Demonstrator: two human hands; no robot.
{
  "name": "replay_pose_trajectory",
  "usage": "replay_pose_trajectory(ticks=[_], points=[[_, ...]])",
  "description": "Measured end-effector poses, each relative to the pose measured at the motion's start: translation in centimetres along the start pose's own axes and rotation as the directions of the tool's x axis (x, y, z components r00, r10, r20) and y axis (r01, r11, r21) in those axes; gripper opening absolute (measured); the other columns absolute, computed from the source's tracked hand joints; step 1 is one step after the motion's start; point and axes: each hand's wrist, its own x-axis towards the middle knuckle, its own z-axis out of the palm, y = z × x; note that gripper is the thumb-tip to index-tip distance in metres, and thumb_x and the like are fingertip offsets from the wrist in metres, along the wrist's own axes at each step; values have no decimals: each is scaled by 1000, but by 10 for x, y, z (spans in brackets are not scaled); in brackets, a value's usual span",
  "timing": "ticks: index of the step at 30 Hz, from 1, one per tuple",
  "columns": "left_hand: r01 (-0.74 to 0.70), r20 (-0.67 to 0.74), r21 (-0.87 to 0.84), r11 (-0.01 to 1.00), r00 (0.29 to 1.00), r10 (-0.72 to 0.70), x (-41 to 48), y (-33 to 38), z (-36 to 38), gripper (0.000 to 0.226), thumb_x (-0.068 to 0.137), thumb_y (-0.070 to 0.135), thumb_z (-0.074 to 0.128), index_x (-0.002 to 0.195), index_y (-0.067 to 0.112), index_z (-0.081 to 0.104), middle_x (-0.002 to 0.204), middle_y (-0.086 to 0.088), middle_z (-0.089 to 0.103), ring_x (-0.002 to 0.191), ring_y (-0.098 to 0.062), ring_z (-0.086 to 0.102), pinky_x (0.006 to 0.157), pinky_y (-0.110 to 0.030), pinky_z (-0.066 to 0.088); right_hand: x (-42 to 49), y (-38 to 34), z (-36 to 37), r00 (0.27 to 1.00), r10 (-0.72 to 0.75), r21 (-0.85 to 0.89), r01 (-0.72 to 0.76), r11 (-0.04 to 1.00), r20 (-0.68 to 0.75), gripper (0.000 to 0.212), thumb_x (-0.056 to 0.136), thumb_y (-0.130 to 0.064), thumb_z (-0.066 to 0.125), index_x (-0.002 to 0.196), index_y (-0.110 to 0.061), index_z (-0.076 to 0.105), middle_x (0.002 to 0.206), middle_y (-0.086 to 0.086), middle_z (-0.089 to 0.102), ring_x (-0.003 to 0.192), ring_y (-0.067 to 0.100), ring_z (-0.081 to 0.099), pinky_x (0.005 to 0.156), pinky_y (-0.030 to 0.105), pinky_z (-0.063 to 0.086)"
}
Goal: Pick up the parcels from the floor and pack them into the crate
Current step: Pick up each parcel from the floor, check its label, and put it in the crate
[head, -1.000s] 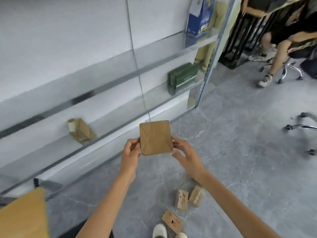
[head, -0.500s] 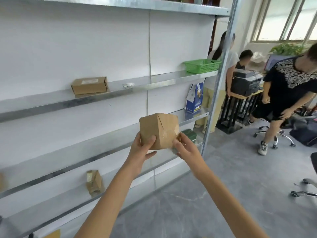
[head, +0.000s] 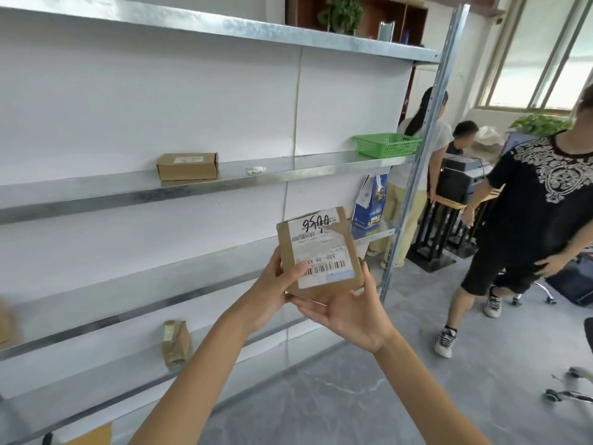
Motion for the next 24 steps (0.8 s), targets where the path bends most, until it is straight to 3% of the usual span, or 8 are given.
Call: replay_pose_trajectory(ticks=[2, 5, 8, 10, 12, 15, 20, 24], points=[[-32, -65, -3, 999, 997, 32, -2, 1, -1, 84, 67, 42, 77, 139, 28, 35, 131, -4, 59, 115, -27, 60, 97, -49, 48, 5, 5, -1, 995, -3, -56, -2, 998, -95, 83, 87, -72, 30, 143, -11, 40, 145, 26, 40, 134, 45, 38, 109, 52, 36], [-48, -251, 40, 998, 966, 57, -2, 3, -12, 99, 61, 42, 82, 142, 41, 26, 127, -1, 58, 109, -20, 64, 95, -44, 51, 11, 5, 4, 969, -81, -246, 21, 969, -235, 73, 84, -66, 47, 134, -14, 53, 134, 22, 51, 124, 37, 53, 100, 52, 45], [-64, -366, 110, 992, 925, 100, -7, 1, -22, 101, 71, 31, 79, 146, 43, 12, 119, 5, 56, 102, -11, 63, 86, -35, 55, 15, 6, 5, 971, -116, -311, 46, 949, -210, 74, 76, -65, 61, 136, -24, 47, 136, 19, 51, 122, 33, 55, 97, 51, 49], [-57, -383, 158, 986, 916, 114, -13, -2, -22, 92, 75, 27, 75, 144, 40, 15, 119, 5, 55, 102, -9, 61, 80, -31, 57, 16, 8, 7, 982, -96, -388, 26, 921, -163, 73, 73, -53, 71, 136, -31, 40, 134, 16, 54, 122, 32, 55, 98, 52, 48], [-29, -408, 149, 988, 909, 88, -21, -6, -26, 76, 76, 31, 73, 136, 35, 26, 126, 5, 52, 104, -5, 59, 76, -25, 54, 18, 10, 9, 979, -130, -456, 45, 889, -158, 64, 77, -37, 70, 132, -29, 38, 125, 15, 60, 116, 29, 60, 95, 47, 51], [27, -454, 181, 983, 889, 59, -36, -5, -45, 61, 75, 46, 67, 125, 28, 37, 134, 4, 48, 106, 2, 53, 85, -28, 46, 19, 2, 8, 957, -202, -542, 58, 838, -209, 56, 75, -37, 67, 124, -25, 42, 111, 10, 66, 97, 20, 68, 78, 35, 57], [166, -304, 263, 950, 949, -82, -52, -10, -74, 79, 69, 54, 73, 135, 45, 30, 129, 8, 52, 108, -6, 59, 94, -34, 48, 25, -10, 16, 984, -104, -816, -57, 576, -142, 49, 83, -39, 66, 125, -21, 47, 111, 9, 67, 100, 20, 67, 86, 34, 56], [217, -139, 274, 937, 973, -185, -56, -17, -70, 61, 81, 26, 73, 132, 36, 42, 121, -1, 57, 99, -13, 66, 77, -31, 58, 44, -8, 38, 994, -15, -921, -91, 379, -105, 31, 89, -32, 62, 119, -29, 56, 109, 5, 67, 96, 18, 68, 75, 26, 55]])
